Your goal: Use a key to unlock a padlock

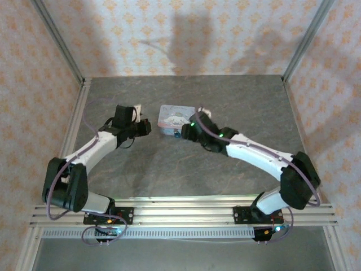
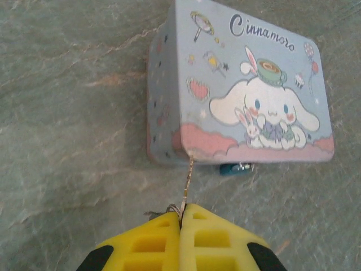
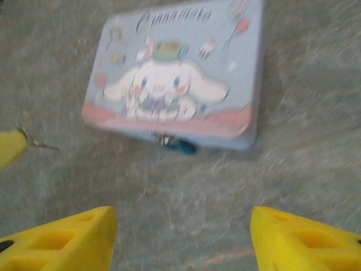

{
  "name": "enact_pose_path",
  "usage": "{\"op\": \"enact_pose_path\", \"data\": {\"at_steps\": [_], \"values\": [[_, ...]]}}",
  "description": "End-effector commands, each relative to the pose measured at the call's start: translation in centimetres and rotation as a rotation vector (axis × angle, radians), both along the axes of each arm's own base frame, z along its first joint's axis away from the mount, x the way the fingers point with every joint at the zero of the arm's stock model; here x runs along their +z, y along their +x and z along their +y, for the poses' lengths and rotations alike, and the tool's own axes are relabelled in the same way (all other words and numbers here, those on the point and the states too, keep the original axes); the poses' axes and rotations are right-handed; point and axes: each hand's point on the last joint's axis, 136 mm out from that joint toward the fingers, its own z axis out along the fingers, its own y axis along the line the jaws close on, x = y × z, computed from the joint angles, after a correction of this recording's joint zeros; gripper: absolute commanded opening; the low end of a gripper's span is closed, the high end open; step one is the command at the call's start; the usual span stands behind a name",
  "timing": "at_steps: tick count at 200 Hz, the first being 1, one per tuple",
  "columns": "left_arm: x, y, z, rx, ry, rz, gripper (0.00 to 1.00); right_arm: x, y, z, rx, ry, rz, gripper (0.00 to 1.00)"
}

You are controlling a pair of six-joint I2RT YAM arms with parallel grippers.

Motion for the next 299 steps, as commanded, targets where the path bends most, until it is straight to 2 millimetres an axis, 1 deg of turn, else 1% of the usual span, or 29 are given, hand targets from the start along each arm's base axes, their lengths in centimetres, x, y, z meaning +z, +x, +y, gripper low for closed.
{"op": "enact_pose_path", "data": {"at_steps": [1,15,20,40,57,59,74,94,121,133,147,201,252,285,292,299], "values": [[0.3,-2.3,0.3,-0.003,-0.001,0.017,0.0,-2.5,0.4,1.1,-0.078,-0.126,-0.039,0.63],[0.3,-3.5,0.7,0.003,0.005,0.027,0.0,-3.6,1.1,2.9,-0.093,-0.169,-0.047,0.62],[0.5,-3.8,0.8,0.003,0.005,0.025,0.0,-4.3,1.4,3.5,-0.098,-0.186,-0.044,0.62],[0.7,-5.0,0.5,-0.021,-0.015,0.019,0.0,-6.1,3.0,5.5,-0.111,-0.207,-0.036,0.6],[0.7,-5.8,0.5,-0.034,-0.015,0.018,0.0,-6.7,4.4,6.8,-0.125,-0.219,-0.049,0.59],[0.7,-5.9,0.6,-0.035,-0.013,0.018,0.0,-7.0,4.5,6.9,-0.124,-0.225,-0.048,0.58],[0.5,-6.4,0.5,-0.055,-0.01,0.019,0.0,-7.3,5.4,7.4,-0.145,-0.239,-0.061,0.58],[0.3,-6.6,0.3,-0.068,-0.019,0.015,0.0,-8.1,6.2,7.2,-0.178,-0.248,-0.051,0.56],[-0.1,-6.6,-0.4,-0.083,-0.062,0.007,0.0,-9.8,6.9,6.3,-0.218,-0.218,-0.008,0.53],[-0.2,-6.6,-0.6,-0.089,-0.07,0.001,0.0,-10.2,7.2,6.0,-0.226,-0.212,0.0,0.52],[-0.3,-6.6,-0.7,-0.097,-0.073,-0.005,0.0,-10.4,7.4,5.7,-0.235,-0.221,-0.001,0.51],[-0.9,-6.3,-1.0,-0.104,-0.081,0.005,0.0,-12.5,8.0,4.6,-0.248,-0.255,0.037,0.5],[-1.6,-6.7,-0.9,-0.106,-0.081,0.016,0.0,-13.4,8.6,4.9,-0.202,-0.28,0.035,0.49],[-1.6,-6.8,-0.8,-0.109,-0.076,0.011,0.0,-13.2,9.0,5.2,-0.184,-0.275,0.025,0.49],[-1.6,-6.9,-0.9,-0.11,-0.076,0.011,0.0,-13.2,9.1,5.2,-0.182,-0.276,0.023,0.48],[-1.6,-6.9,-0.9,-0.113,-0.078,0.01,0.0,-13.2,9.2,5.2,-0.18,-0.276,0.021,0.44]]}}
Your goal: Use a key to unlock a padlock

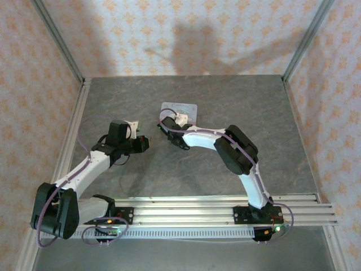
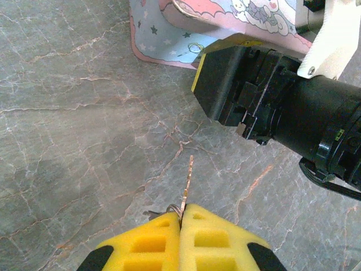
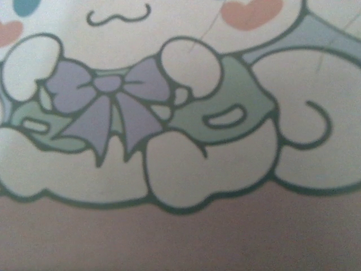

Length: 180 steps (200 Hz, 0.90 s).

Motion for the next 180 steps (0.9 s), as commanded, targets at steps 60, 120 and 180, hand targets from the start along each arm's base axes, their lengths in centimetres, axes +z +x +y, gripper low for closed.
{"op": "enact_pose_path", "data": {"at_steps": [60,120,180], "values": [[0.0,-0.7,-0.6,-0.037,-0.012,-0.038,0.0,0.9,0.9,0.8,0.073,0.006,-0.033,0.16],[-0.6,-1.7,-1.7,-0.094,-0.019,-0.039,0.0,3.2,-1.6,2.8,0.268,0.098,0.032,0.07],[-1.2,-3.0,-3.6,-0.194,-0.035,-0.081,0.0,5.0,-5.0,4.1,0.401,0.186,0.174,0.0]]}}
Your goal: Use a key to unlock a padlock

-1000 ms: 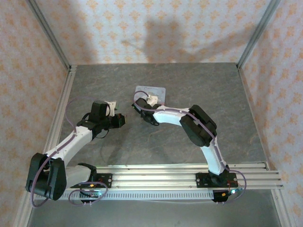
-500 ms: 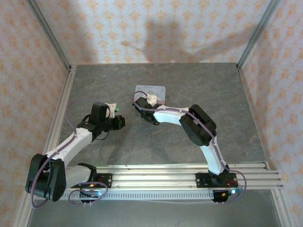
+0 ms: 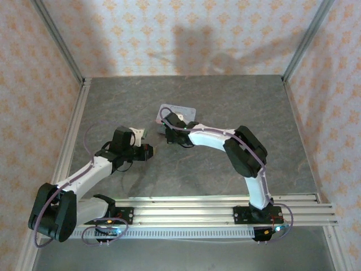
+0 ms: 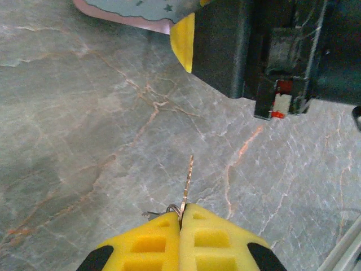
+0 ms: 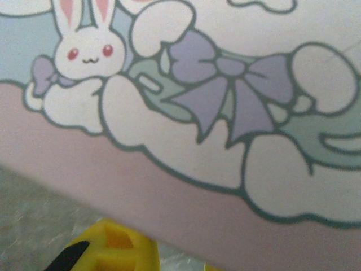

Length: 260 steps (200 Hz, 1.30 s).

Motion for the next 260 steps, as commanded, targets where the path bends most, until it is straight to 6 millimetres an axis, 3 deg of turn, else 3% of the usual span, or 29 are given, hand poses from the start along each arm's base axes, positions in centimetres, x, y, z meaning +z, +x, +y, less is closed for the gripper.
{"op": "enact_pose_path", "data": {"at_steps": [1,73,163,200,260], "values": [[0.9,-0.1,-1.1,-0.065,-0.019,-0.079,0.0,2.5,-1.7,1.2,0.09,0.061,0.052,0.0],[0.5,0.0,-1.9,-0.085,-0.076,-0.127,0.0,4.0,-3.7,2.5,0.135,0.177,0.202,0.0],[0.1,-0.1,-2.7,-0.103,-0.131,-0.134,0.0,6.5,-4.5,2.1,0.126,0.326,0.315,0.0],[0.8,0.0,-3.0,-0.124,-0.144,-0.159,0.0,7.4,-4.5,1.3,0.096,0.418,0.358,0.0],[1.8,0.5,-4.0,-0.161,-0.184,-0.196,0.0,7.3,-5.2,-1.7,0.038,0.416,0.361,0.0]]}}
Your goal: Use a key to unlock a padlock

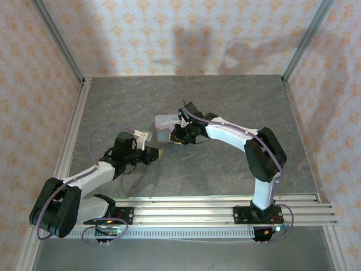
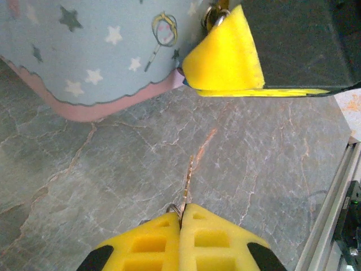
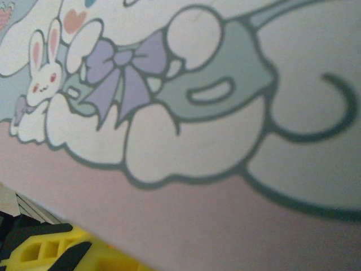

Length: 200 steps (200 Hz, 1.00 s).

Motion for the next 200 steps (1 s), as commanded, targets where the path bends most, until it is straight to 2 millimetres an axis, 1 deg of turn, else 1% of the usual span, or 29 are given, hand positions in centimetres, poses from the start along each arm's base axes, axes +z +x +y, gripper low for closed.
{"op": "enact_pose_path", "data": {"at_steps": [1,41,67,101,149,200], "values": [[1.7,0.6,-1.2,-0.044,-0.048,-0.066,0.0,2.6,-0.1,-0.3,-0.019,0.068,-0.031,0.0],[2.7,0.4,-3.1,-0.117,-0.08,-0.108,0.0,4.0,-0.7,-1.3,-0.018,0.125,-0.001,0.0],[3.7,0.7,-3.5,-0.13,-0.099,-0.137,0.0,5.1,-0.7,-2.0,-0.021,0.169,0.02,0.0],[4.8,1.1,-4.0,-0.157,-0.112,-0.172,0.0,5.7,-0.7,-2.8,-0.016,0.174,0.035,0.0],[5.6,1.7,-4.7,-0.186,-0.139,-0.189,0.0,6.5,-0.9,-2.7,0.002,0.186,0.042,0.0],[5.5,2.3,-5.3,-0.211,-0.155,-0.183,0.0,6.7,-1.0,-2.4,0.004,0.203,0.057,0.0]]}}
